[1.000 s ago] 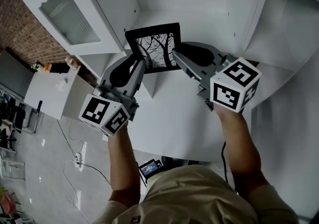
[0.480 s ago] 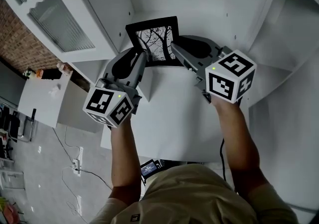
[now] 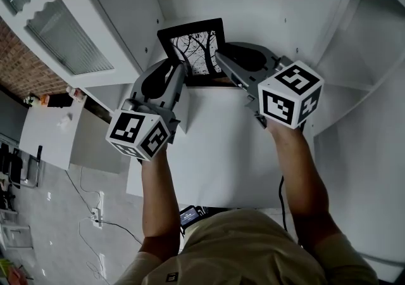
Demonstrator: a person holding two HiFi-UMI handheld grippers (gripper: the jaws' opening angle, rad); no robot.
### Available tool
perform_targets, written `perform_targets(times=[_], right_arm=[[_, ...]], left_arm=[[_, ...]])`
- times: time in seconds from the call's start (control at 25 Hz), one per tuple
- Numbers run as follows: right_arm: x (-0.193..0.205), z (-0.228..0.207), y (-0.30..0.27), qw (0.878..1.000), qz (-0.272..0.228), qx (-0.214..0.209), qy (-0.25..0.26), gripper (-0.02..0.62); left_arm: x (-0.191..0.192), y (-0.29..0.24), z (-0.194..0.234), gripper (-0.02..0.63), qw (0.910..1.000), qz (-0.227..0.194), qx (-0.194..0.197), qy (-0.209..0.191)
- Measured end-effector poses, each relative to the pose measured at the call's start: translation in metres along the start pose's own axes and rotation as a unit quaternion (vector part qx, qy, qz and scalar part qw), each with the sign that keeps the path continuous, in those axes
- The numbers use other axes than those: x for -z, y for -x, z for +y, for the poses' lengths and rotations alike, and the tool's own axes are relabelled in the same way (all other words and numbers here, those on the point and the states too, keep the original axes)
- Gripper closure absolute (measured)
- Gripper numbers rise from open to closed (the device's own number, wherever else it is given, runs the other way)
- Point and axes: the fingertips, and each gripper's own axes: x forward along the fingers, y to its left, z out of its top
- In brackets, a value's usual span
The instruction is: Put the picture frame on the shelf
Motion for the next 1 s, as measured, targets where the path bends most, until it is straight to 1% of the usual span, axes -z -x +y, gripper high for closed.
perform_targets(times=[0.16, 0.4, 0.6, 0.84, 1.0], right_arm=[[0.001, -0.002, -0.001, 1.0, -0.002, 0.002, 0.001, 0.52], [0.003, -0.002, -0.001, 1.0, -0.002, 0.002, 0.003, 0.52], [0.006, -0.003, -0.003, 1.0, 0.002, -0.003, 0.006, 0.52], [0.004, -0.002, -0.003, 1.0, 0.007, 0.004, 0.014, 0.52], [0.007, -0.003, -0.005, 1.0, 0.019, 0.005, 0.003, 0.52]], left_arm=[[0.003, -0.002, 0.001, 0.522, 1.0, -0.002, 0.002, 0.002], [0.008, -0.004, 0.001, 0.522, 1.0, 0.0, 0.0, -0.01], [0.012, -0.006, 0.002, 0.522, 0.9999, -0.005, 0.001, -0.009], [0.006, -0.006, 0.003, 0.522, 0.9998, -0.008, 0.0, -0.019], [0.004, -0.006, 0.004, 0.522, 0.9998, -0.008, 0.007, -0.019]])
